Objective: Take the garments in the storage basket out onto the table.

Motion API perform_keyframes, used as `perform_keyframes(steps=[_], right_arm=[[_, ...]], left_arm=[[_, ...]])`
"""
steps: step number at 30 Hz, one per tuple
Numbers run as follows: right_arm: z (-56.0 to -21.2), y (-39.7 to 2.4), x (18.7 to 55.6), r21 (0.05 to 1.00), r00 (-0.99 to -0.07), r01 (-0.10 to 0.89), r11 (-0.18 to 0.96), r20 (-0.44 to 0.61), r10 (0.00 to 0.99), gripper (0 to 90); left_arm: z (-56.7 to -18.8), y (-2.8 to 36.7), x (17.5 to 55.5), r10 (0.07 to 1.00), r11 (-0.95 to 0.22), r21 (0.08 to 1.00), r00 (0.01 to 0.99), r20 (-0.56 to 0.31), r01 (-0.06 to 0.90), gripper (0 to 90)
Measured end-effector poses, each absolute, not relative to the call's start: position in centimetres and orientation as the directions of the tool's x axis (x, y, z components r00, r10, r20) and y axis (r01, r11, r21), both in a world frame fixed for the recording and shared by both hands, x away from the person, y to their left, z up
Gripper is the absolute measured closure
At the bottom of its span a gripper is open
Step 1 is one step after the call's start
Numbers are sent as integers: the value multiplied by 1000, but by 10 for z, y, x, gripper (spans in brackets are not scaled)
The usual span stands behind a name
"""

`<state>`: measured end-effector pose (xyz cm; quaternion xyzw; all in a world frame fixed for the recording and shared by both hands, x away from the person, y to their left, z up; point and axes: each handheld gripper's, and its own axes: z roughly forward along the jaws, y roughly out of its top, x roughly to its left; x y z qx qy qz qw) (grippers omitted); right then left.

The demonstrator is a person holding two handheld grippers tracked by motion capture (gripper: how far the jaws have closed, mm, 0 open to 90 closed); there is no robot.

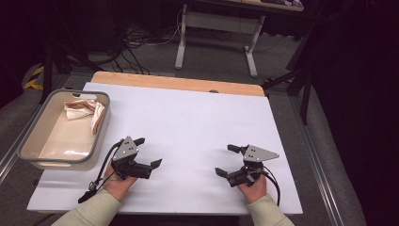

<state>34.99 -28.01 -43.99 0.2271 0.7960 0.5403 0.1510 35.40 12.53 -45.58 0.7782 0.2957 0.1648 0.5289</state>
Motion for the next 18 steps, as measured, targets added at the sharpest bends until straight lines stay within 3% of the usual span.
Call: perform_keyframes(steps=[11,15,18], right_arm=[[-441,-279,350,925,-859,206,318,15,512,21],[-441,-278,350,923,-863,210,323,20,504,30],[-441,-278,351,919,-863,216,330,22,505,36]], left_arm=[[-447,126,351,616,-291,919,787,-32,266,38],[-443,126,350,588,-260,922,804,-86,288,38],[-438,126,347,586,-270,923,807,-69,275,38]])
